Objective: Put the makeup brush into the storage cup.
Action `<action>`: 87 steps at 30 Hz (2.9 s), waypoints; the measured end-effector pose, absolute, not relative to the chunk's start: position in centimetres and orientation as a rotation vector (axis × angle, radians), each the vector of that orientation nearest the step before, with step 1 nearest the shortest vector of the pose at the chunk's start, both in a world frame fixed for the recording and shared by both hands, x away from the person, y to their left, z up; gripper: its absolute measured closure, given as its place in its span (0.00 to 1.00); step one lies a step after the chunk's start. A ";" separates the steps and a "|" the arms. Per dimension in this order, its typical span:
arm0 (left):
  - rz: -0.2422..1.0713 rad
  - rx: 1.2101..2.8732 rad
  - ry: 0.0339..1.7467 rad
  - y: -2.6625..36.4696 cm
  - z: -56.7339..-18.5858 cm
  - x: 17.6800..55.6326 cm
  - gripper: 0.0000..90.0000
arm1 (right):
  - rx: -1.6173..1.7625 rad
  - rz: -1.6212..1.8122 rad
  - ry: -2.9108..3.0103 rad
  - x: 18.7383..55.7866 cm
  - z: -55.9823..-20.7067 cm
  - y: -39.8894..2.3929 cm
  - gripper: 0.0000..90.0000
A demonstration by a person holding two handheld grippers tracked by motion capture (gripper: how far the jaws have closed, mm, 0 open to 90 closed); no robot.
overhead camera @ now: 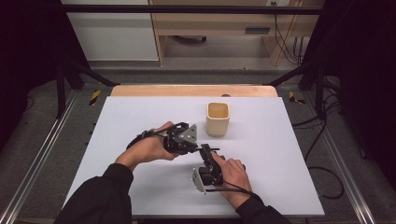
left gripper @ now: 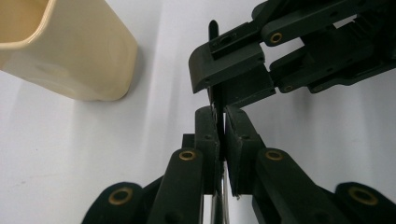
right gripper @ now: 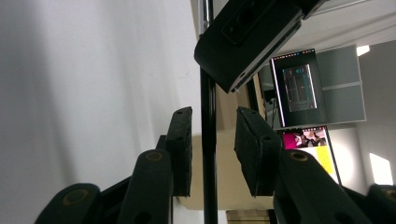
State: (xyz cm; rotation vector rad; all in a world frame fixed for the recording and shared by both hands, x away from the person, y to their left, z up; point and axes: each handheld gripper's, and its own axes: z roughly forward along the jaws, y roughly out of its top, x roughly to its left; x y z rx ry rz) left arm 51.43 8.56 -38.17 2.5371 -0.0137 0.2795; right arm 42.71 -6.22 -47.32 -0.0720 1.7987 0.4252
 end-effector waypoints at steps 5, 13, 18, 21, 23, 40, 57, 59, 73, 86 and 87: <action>0.273 2.539 -0.016 8.5 -38.2 51.4 0.93 | -0.088 0.422 1.804 42.5 -47.3 -6.2 0.78; 0.262 2.543 -0.022 8.5 -38.3 51.3 0.93 | -0.093 0.418 1.818 42.4 -47.4 -6.1 0.86; 0.251 2.543 -0.024 8.5 -38.5 51.3 0.93 | -0.107 0.418 1.846 42.5 -47.3 -6.2 0.93; 0.248 2.546 -0.024 8.6 -38.6 51.3 0.93 | -0.109 0.416 1.856 42.4 -47.4 -6.2 0.93; 0.240 2.546 -0.017 8.6 -38.7 51.3 0.93 | -0.108 0.421 1.861 42.5 -47.4 -6.1 0.93; 0.410 2.424 0.124 11.1 -37.4 52.1 0.64 | -0.093 0.414 1.881 42.5 -47.9 -7.1 0.93; 0.555 2.351 0.397 15.9 -38.7 52.7 0.23 | -0.014 0.369 1.863 42.9 -47.6 -10.7 0.93; 0.576 2.340 0.416 16.4 -38.8 52.5 0.16 | -0.007 0.366 1.865 43.0 -47.4 -11.3 0.93; 0.667 2.189 0.524 19.4 -40.2 49.9 0.06 | 0.095 0.373 1.854 43.6 -46.5 -14.8 0.93; 0.718 2.050 0.583 21.4 -41.1 47.6 0.06 | 0.159 0.364 1.855 44.2 -46.1 -17.0 0.93; 0.716 2.036 0.590 21.4 -41.2 47.6 0.06 | 0.154 0.360 1.857 44.2 -46.0 -17.2 0.93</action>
